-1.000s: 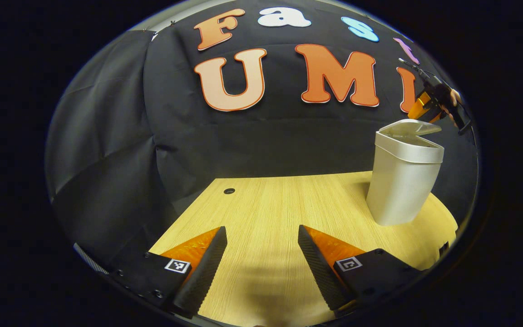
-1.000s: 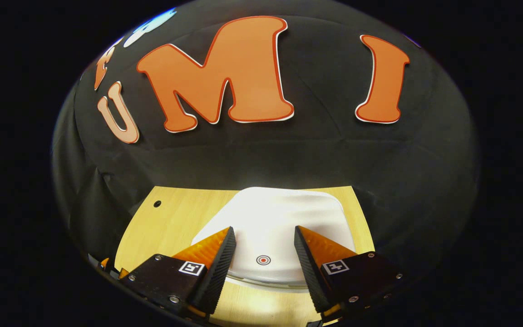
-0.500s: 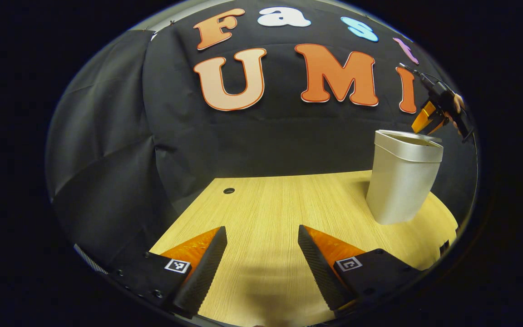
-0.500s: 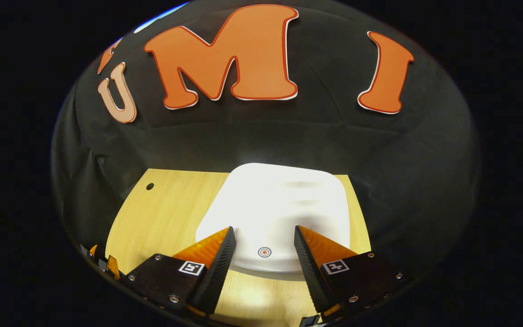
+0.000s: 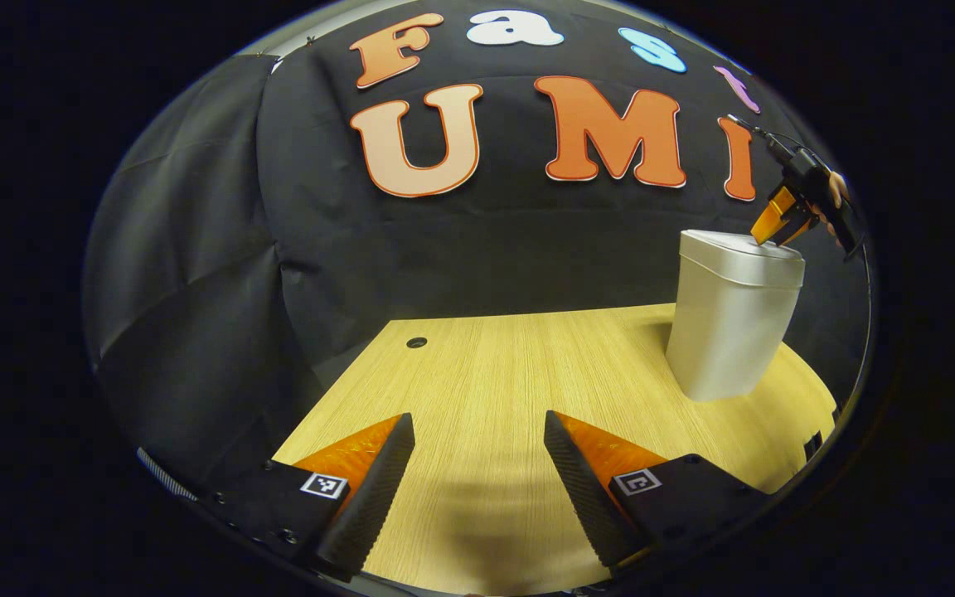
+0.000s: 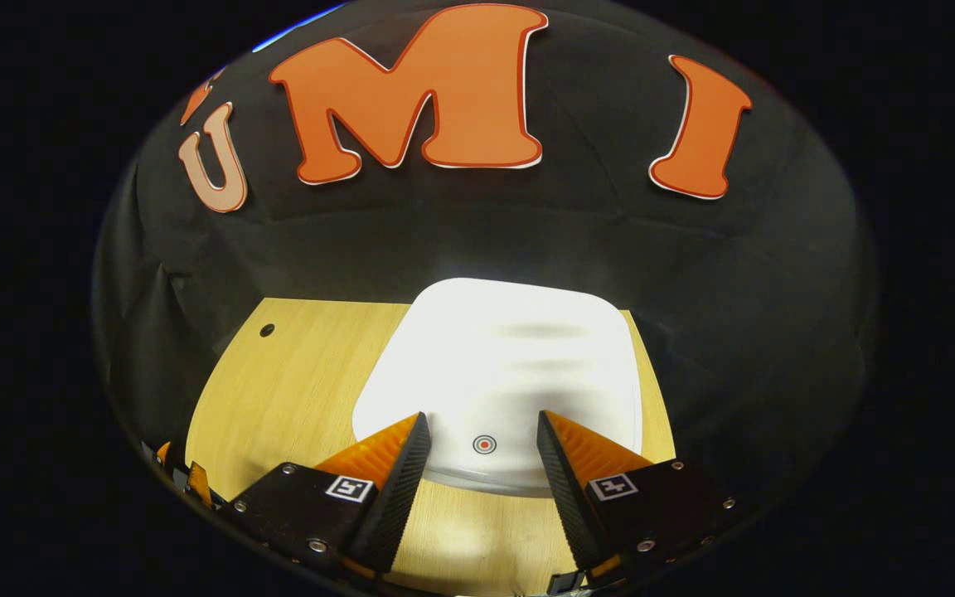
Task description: Press the lid of the desktop garbage bin to open it, pick up the crumpled paper on the desktop and throw it into the bin, then pick up the pop can on the desktop and drop it into the bin, and finally close the garbage bin lid.
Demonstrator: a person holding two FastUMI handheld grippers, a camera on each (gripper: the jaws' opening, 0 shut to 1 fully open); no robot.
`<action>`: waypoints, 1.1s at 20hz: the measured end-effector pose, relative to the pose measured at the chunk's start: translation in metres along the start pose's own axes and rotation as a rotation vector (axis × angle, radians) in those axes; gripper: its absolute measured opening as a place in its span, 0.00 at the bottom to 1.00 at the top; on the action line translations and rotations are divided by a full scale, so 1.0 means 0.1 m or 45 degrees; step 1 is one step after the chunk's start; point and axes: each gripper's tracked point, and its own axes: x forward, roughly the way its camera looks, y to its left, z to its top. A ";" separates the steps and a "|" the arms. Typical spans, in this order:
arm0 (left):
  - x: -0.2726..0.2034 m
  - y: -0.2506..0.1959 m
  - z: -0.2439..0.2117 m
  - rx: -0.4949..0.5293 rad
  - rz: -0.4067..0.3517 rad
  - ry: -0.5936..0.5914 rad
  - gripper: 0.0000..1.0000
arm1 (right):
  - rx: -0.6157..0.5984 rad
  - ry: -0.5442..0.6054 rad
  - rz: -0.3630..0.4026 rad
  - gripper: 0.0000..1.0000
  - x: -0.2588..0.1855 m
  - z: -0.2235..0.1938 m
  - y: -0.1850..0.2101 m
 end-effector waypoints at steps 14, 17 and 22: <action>-0.06 0.06 -0.14 -0.032 -0.003 0.034 1.00 | -0.009 -0.148 -0.044 0.80 -0.06 -0.12 0.10; -0.06 0.02 -0.12 -0.027 -0.015 0.028 1.00 | -0.013 -0.142 -0.038 0.81 -0.07 -0.19 0.12; -0.10 -0.02 -0.14 -0.023 -0.034 0.028 1.00 | -0.061 -0.231 -0.100 0.76 -0.10 -0.19 0.13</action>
